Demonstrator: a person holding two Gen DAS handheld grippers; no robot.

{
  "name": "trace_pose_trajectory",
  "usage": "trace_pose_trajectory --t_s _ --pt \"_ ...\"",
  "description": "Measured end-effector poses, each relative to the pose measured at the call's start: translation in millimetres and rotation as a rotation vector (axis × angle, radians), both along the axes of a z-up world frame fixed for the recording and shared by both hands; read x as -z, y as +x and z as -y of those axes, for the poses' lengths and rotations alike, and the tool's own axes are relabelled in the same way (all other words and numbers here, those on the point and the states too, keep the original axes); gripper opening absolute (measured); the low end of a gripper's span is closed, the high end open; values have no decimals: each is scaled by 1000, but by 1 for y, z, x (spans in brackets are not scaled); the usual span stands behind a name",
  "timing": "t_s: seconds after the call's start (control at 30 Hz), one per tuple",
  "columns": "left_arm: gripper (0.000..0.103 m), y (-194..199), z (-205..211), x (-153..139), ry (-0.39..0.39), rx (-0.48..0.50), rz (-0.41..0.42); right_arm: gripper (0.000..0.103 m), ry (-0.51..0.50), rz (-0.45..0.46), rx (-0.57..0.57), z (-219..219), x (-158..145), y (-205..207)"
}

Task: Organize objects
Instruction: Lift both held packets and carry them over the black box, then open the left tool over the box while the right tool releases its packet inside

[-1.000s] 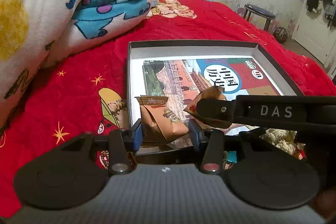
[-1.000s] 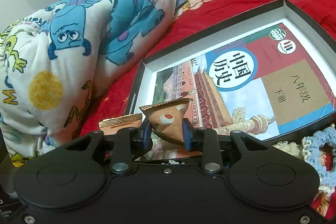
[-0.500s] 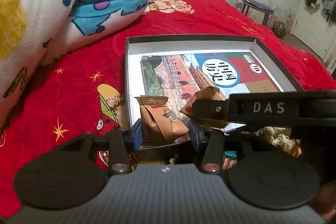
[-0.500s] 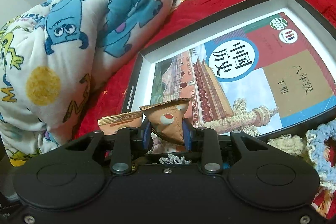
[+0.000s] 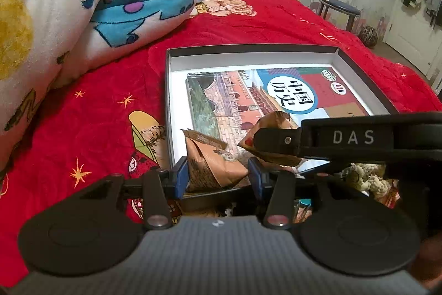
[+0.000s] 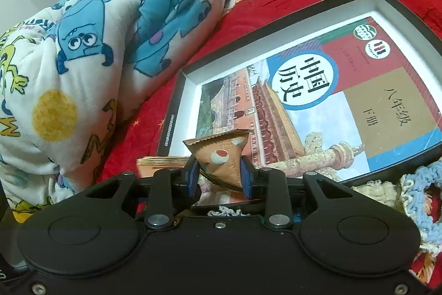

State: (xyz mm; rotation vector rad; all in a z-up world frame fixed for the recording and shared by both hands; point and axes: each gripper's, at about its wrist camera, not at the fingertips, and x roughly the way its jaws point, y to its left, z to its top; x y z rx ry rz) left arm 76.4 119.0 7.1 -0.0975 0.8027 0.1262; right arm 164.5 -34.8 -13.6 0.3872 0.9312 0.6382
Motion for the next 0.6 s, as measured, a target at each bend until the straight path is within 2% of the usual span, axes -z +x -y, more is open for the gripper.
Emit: trace_pose_trajectory --t_s 0.33,0.5,0.6 --pt "54 -3 0 -5 31 -10 17 30 -13 8 -1 -5 0 -2" --pt "62 -3 -1 -5 20 -4 15 31 -4 17 -4 -4 -1 -2" --pt "62 -5 1 -6 29 5 17 31 -6 19 -5 -4 -1 -1"
